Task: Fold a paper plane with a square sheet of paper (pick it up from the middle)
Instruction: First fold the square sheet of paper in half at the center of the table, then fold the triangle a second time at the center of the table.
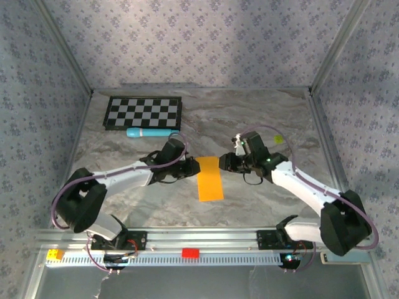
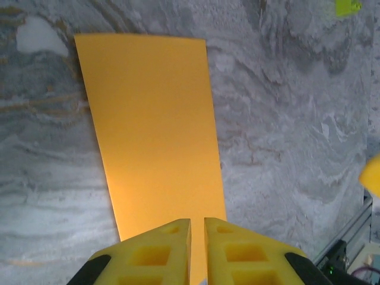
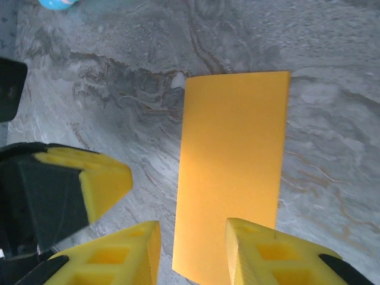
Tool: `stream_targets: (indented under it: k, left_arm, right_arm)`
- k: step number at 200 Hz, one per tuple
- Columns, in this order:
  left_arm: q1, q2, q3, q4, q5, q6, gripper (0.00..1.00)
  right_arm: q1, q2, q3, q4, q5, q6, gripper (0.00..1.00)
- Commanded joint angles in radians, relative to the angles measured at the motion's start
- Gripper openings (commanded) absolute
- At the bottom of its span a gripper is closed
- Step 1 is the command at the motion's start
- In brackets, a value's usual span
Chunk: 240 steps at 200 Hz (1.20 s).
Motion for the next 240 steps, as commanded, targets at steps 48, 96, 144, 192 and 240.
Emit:
stream_targets:
  k: [48,96,144,192,240]
  left_arm:
    - [0.063,0.166,0.191,-0.064,0.040,0.055,0.12]
    - [0.091,0.279,0.306,-0.097,0.099,0.088,0.12]
    - [0.114,0.335,0.321,-0.123,0.102,0.096,0.12]
    - [0.116,0.373,0.299,-0.071,0.150,0.082,0.12]
    - [0.114,0.405,0.256,-0.071,0.106,0.086,0.12]
  right_arm:
    - [-0.021,-0.202,-0.215,-0.022,0.103,0.247,0.40]
    - [-0.017,-0.146,-0.223,-0.010,-0.039,0.282,0.37]
    - [-0.007,-0.097,-0.209,-0.002,-0.087,0.265,0.36]
    - [0.005,-0.040,-0.193,0.006,-0.119,0.255,0.36]
    - [0.035,0.029,-0.168,0.015,-0.145,0.250,0.39]
